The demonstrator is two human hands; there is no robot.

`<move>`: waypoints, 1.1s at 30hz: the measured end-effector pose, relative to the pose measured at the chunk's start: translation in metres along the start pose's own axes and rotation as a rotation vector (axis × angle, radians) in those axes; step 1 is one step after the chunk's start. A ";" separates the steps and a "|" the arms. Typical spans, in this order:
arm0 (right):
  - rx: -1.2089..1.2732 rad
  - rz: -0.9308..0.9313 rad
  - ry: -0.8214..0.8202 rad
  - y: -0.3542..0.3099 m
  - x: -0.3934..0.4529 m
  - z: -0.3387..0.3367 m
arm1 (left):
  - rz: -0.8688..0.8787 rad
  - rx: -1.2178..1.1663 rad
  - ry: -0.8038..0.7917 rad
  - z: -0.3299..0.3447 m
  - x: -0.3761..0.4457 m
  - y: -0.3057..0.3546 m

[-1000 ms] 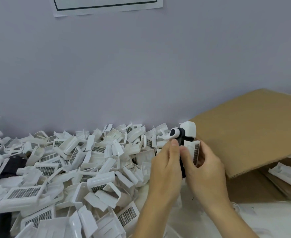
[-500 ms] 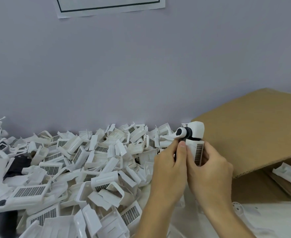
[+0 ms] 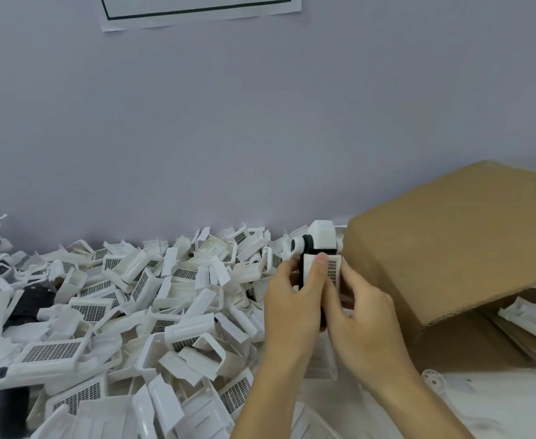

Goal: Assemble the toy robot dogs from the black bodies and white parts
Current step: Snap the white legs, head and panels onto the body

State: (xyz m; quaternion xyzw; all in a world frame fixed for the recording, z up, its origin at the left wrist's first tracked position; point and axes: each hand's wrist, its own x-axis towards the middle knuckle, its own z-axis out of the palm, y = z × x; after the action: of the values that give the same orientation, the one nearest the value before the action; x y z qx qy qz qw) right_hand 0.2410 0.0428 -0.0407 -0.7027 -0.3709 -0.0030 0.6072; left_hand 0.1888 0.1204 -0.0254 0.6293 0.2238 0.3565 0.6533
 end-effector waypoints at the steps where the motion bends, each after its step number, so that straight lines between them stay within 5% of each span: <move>1: 0.025 0.015 -0.015 0.000 0.000 0.001 | -0.018 -0.006 0.018 -0.001 0.000 0.000; 11: 0.593 0.310 -0.066 -0.005 0.006 -0.003 | 0.001 0.053 -0.052 0.001 -0.003 0.002; 22: 0.614 0.395 0.010 0.002 0.009 -0.003 | -0.054 0.100 -0.195 -0.001 -0.002 0.000; 33: 0.617 0.325 -0.090 -0.002 0.005 -0.003 | -0.013 0.177 -0.056 -0.003 0.001 -0.002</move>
State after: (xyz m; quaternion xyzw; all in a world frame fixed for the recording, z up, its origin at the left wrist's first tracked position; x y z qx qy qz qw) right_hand 0.2455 0.0430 -0.0361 -0.5354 -0.2642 0.2368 0.7665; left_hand 0.1877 0.1237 -0.0277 0.6927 0.2402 0.3134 0.6035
